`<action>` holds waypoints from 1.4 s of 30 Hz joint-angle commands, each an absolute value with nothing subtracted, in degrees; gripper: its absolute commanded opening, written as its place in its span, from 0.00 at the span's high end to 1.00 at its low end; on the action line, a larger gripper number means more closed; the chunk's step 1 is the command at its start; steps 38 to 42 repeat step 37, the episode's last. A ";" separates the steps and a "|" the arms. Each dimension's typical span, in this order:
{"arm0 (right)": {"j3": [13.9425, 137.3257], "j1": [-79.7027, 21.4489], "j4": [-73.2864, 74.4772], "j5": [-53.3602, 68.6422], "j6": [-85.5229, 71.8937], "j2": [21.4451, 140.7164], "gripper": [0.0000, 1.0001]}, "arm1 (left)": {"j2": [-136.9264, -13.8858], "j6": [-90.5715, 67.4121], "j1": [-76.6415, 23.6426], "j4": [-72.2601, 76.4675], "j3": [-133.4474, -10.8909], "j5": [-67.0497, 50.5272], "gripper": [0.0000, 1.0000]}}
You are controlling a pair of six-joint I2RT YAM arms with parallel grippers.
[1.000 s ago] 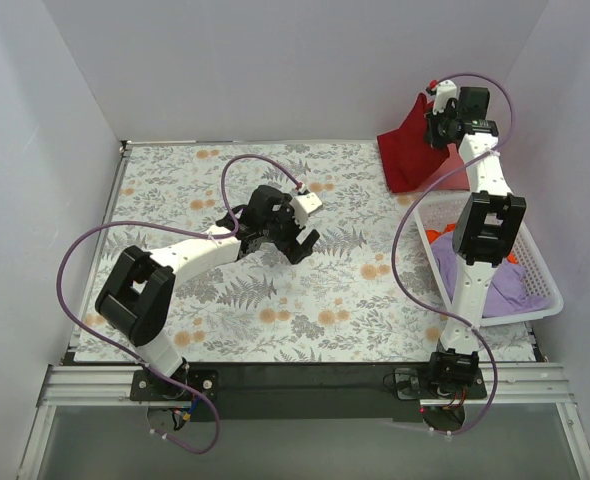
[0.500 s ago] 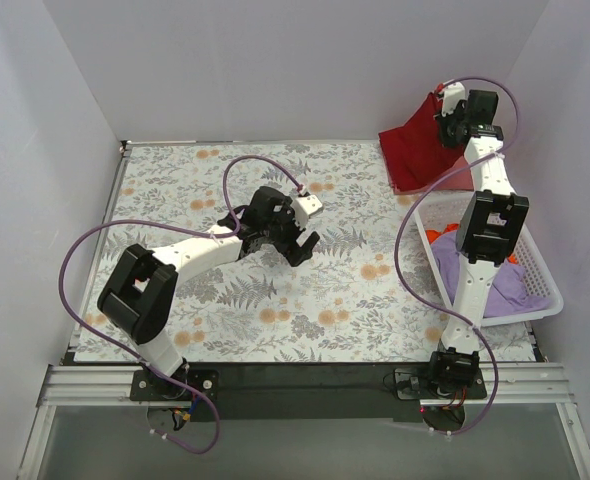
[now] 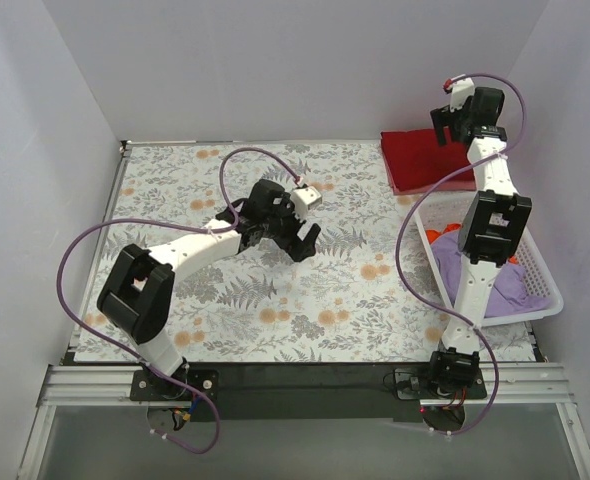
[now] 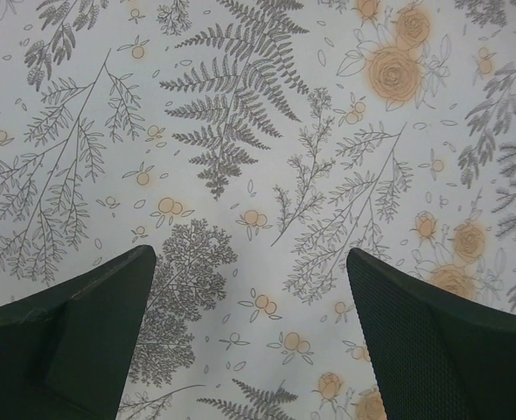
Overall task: Fold and stack the t-shirts
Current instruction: Neatly place the folded tshirt to the corner, then reset both grippers
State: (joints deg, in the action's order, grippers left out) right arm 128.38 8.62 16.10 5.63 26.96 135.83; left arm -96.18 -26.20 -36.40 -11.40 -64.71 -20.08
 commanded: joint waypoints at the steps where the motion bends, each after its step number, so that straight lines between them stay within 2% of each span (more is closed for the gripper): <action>1: 126.49 8.88 14.32 7.28 24.97 128.51 0.05 | -93.86 -32.06 -33.41 -14.49 -69.51 -25.98 0.09; 5: 123.67 8.79 18.97 15.35 21.10 120.70 0.02 | -95.88 -40.24 -26.64 -19.50 -75.05 -34.71 0.09; 10: 119.81 8.79 29.07 21.08 16.26 113.48 0.02 | -97.20 -44.30 -20.14 -24.60 -82.51 -34.37 0.09; 14: 111.11 8.53 34.88 28.98 14.07 104.17 0.02 | -98.79 -44.73 -12.24 -32.33 -87.27 -34.36 0.09; 15: 105.79 7.92 35.68 29.96 13.98 102.67 0.01 | -98.35 -45.00 -11.17 -32.87 -87.10 -34.19 0.09; 21: 80.48 1.24 36.13 31.55 15.56 88.96 0.02 | -90.10 -44.21 -8.53 -32.78 -77.80 -30.77 0.09; 28: 59.80 -10.36 30.76 27.68 15.21 75.96 0.02 | -78.50 -43.24 -8.44 -32.60 -62.15 -28.83 0.09; 33: 55.99 -12.39 30.24 28.57 14.41 72.87 0.02 | -75.85 -44.11 -8.35 -32.78 -57.84 -29.27 0.09; 42: 57.21 -12.48 30.15 28.13 14.85 72.25 0.01 | -77.34 -45.09 -8.35 -34.01 -59.67 -29.88 0.09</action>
